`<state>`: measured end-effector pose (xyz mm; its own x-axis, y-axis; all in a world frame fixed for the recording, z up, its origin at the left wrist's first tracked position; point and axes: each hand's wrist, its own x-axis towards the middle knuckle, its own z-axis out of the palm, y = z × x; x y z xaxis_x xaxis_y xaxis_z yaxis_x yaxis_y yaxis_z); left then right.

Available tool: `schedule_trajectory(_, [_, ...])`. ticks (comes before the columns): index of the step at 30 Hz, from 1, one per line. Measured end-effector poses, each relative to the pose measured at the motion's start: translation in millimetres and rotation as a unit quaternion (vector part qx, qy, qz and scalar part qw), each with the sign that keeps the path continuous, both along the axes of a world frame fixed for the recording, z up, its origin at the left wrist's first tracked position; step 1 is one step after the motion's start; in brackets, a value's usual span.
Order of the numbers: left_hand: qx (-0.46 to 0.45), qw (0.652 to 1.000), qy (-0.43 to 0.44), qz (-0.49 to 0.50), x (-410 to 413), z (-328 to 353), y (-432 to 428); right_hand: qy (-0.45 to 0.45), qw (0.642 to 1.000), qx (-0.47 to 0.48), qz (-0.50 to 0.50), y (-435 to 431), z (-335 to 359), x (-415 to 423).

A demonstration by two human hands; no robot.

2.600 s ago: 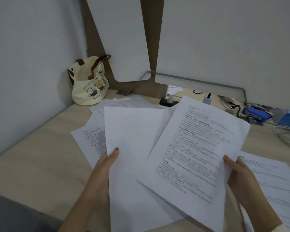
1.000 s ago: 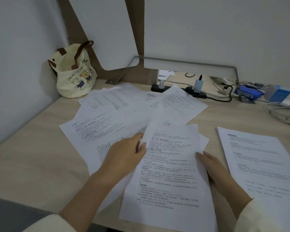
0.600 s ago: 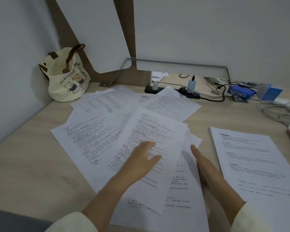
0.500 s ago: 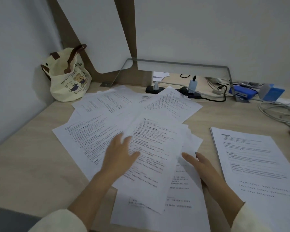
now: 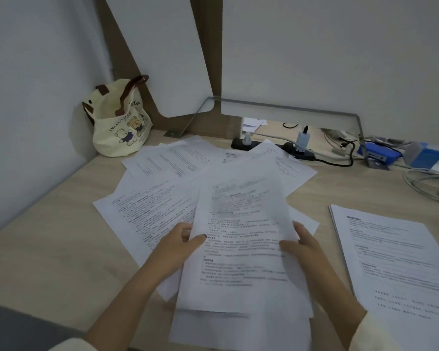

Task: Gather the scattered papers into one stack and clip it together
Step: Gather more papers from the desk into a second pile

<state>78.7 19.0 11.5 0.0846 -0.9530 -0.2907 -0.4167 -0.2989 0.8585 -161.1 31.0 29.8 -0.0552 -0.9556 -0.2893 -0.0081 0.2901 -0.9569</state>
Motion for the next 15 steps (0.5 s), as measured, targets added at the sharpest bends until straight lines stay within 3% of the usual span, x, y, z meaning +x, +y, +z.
schedule_trajectory(2, [-0.037,0.999,0.011,0.036,10,3,4,-0.086,0.996,-0.015,0.034,-2,14,-4])
schedule_trajectory(3, [-0.036,0.996,0.064,0.045,15,7,7,-0.115,0.991,-0.023,0.058,-3,18,-3])
schedule_trajectory(6, [0.021,0.969,0.247,0.016,28,20,21,-0.132,0.986,-0.011,0.096,-15,20,16])
schedule_trajectory(8, [0.017,0.960,0.276,0.054,40,20,28,-0.117,0.987,0.015,0.106,-26,18,38])
schedule_trajectory(12, [-0.040,0.954,0.223,0.195,78,13,36,0.067,0.996,0.003,0.062,-61,4,82])
schedule_trajectory(13, [-0.047,0.951,0.213,0.219,88,12,39,0.170,0.983,-0.017,0.070,-70,-1,89])
schedule_trajectory(15, [-0.049,0.944,0.202,0.258,110,8,48,0.361,0.925,-0.040,0.116,-85,-9,102])
